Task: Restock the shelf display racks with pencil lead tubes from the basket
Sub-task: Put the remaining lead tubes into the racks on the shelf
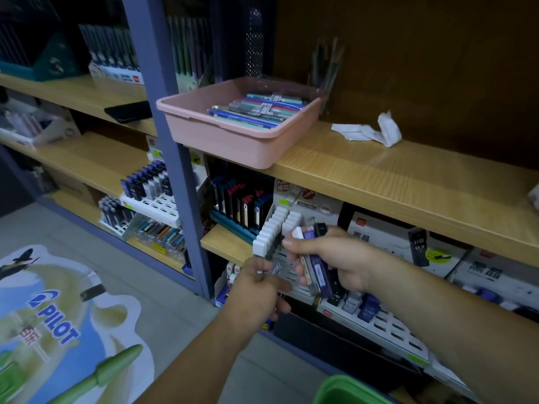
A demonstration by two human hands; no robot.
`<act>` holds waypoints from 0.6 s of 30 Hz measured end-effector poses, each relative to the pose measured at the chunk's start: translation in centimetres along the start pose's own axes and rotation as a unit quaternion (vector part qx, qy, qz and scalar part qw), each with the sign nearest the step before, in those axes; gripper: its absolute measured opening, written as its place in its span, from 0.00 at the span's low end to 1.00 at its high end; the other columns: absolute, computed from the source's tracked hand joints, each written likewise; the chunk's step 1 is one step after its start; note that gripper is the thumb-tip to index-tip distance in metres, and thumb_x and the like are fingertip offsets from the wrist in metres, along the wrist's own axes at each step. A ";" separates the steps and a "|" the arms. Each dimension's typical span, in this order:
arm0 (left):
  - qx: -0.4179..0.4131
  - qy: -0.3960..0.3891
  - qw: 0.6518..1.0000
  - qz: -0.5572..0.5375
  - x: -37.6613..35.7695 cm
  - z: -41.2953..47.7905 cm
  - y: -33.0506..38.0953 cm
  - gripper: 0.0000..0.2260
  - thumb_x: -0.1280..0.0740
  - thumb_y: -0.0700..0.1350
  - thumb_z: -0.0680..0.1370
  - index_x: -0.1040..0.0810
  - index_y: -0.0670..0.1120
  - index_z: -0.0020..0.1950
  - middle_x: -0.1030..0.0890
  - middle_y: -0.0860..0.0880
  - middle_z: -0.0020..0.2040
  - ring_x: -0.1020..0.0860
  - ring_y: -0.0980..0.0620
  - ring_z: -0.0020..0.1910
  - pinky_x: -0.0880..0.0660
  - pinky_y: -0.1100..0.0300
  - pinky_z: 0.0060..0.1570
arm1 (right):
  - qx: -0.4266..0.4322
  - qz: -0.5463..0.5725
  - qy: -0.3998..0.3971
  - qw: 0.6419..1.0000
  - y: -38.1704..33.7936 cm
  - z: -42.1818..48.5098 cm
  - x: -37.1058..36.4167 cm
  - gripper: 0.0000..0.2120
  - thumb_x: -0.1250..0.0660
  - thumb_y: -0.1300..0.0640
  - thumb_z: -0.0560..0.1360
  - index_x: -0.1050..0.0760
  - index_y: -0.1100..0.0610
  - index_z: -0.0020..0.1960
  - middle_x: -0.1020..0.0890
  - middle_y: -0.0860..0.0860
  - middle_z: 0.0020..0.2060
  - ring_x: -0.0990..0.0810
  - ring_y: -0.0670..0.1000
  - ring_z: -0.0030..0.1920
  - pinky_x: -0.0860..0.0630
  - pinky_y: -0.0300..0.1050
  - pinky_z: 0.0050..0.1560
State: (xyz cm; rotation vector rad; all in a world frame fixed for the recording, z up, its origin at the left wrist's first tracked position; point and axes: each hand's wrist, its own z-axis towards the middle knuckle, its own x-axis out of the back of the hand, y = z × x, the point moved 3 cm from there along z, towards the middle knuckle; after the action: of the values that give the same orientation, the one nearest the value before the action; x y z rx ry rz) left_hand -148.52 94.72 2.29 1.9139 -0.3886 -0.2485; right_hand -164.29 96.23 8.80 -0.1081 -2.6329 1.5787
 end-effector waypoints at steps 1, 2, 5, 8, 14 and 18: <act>-0.002 -0.001 1.000 0.002 0.0 0.0 0.0 0.13 0.35 0.36 0.80 0.30 0.47 0.62 0.14 0.41 0.46 0.21 0.48 0.30 0.28 0.57 0.28 | -0.029 0.027 -0.018 0.999 0.5 -0.9 0.1 0.17 0.22 0.57 0.74 0.21 0.67 0.54 0.16 0.58 0.37 0.18 0.54 0.34 0.18 0.48 0.37; -0.007 -0.005 1.000 0.010 0.0 -0.1 0.1 0.13 0.36 0.36 0.80 0.30 0.47 0.62 0.15 0.41 0.45 0.21 0.48 0.30 0.28 0.58 0.27 | -0.047 0.047 -0.024 0.998 1.1 -1.6 0.2 0.16 0.23 0.55 0.75 0.21 0.66 0.53 0.17 0.58 0.37 0.17 0.54 0.34 0.18 0.47 0.36; -0.001 -0.031 0.999 0.040 -0.8 -0.7 0.0 0.14 0.38 0.34 0.79 0.28 0.46 0.63 0.21 0.46 0.35 0.27 0.50 0.25 0.30 0.58 0.27 | -0.050 0.118 -0.020 0.992 2.6 -2.8 0.5 0.12 0.26 0.53 0.77 0.21 0.63 0.51 0.17 0.58 0.38 0.17 0.55 0.35 0.19 0.45 0.33; 0.020 -0.046 0.998 0.040 -1.6 -1.6 0.3 0.13 0.39 0.31 0.75 0.24 0.40 0.58 0.27 0.47 0.29 0.34 0.49 0.23 0.35 0.57 0.28 | -0.018 0.159 0.006 0.987 3.3 -3.0 0.7 0.12 0.28 0.53 0.79 0.19 0.63 0.49 0.16 0.60 0.41 0.15 0.56 0.38 0.17 0.48 0.37; 0.031 -0.082 0.996 -0.018 -1.4 -2.3 0.5 0.02 0.33 0.42 0.80 0.24 0.45 0.49 0.24 0.44 0.37 0.39 0.53 0.23 0.44 0.64 0.26 | 0.068 0.199 0.051 0.976 4.6 -2.9 0.3 0.14 0.30 0.63 0.79 0.21 0.58 0.64 0.13 0.59 0.53 0.13 0.58 0.54 0.16 0.55 0.52; -0.063 -0.075 0.991 0.089 -1.5 -2.5 0.3 0.13 0.22 0.49 0.75 0.22 0.44 0.48 0.21 0.53 0.39 0.26 0.61 0.32 0.28 0.69 0.32 | 0.073 0.230 0.067 0.968 5.1 -3.2 0.2 0.14 0.29 0.65 0.79 0.21 0.57 0.63 0.13 0.61 0.53 0.13 0.58 0.54 0.17 0.57 0.55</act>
State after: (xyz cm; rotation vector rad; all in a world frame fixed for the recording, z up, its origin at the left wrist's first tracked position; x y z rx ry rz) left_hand -149.02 97.36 3.45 1.7312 -0.6260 -0.2918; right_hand -164.06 101.44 5.81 -0.8380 -2.4927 1.8045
